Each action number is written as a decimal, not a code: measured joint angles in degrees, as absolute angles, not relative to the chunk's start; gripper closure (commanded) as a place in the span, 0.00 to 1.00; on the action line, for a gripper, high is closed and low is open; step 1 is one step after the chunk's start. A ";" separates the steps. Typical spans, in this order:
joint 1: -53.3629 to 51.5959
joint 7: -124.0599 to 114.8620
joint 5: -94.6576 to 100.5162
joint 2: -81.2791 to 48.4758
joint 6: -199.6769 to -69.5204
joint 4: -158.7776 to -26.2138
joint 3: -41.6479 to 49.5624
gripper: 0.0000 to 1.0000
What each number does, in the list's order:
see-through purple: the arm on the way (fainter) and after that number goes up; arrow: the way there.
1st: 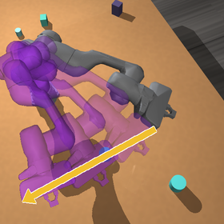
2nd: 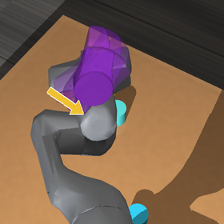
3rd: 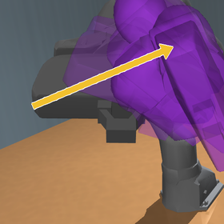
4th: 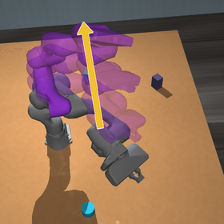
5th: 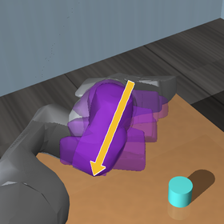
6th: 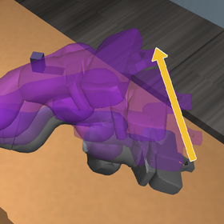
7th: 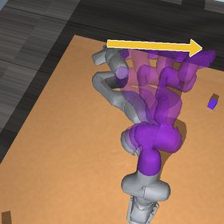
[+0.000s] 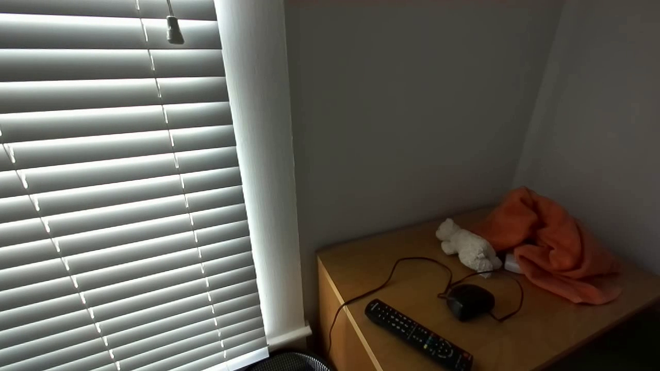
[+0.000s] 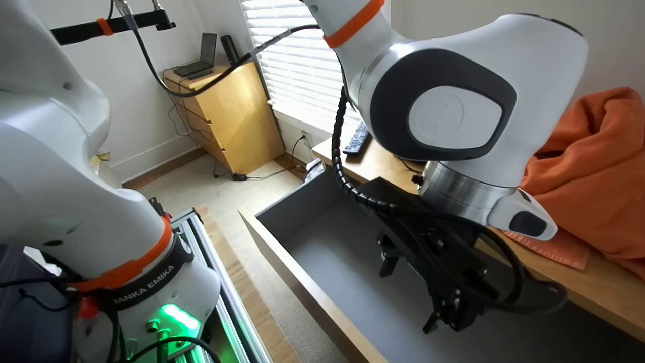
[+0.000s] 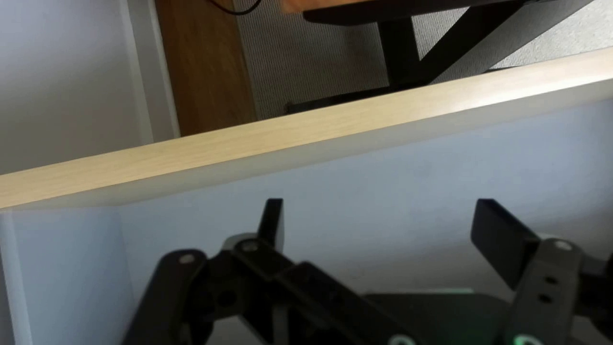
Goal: Close the top drawer
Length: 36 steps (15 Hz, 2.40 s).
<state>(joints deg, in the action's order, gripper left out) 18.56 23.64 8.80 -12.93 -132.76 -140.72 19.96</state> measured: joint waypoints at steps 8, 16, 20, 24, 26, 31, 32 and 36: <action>20.87 18.48 15.04 -23.06 -139.61 -138.53 21.12 0.00; 20.93 12.36 15.33 -31.62 -138.73 -135.00 21.41 0.00; 20.75 10.61 15.33 -32.43 -135.09 -133.81 21.52 0.00; 20.28 8.36 16.03 -32.76 -130.13 -132.37 21.80 0.00; 20.16 7.30 17.28 -33.28 -127.89 -131.44 21.93 0.00; 20.16 6.98 21.70 -36.73 -122.40 -128.02 22.14 0.34; 20.16 7.12 22.42 -37.49 -121.78 -127.37 22.14 0.42; 20.20 8.57 23.52 -39.79 -121.80 -125.41 21.76 0.73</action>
<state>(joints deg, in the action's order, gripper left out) 20.20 8.57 23.52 -39.79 -121.80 -125.41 21.76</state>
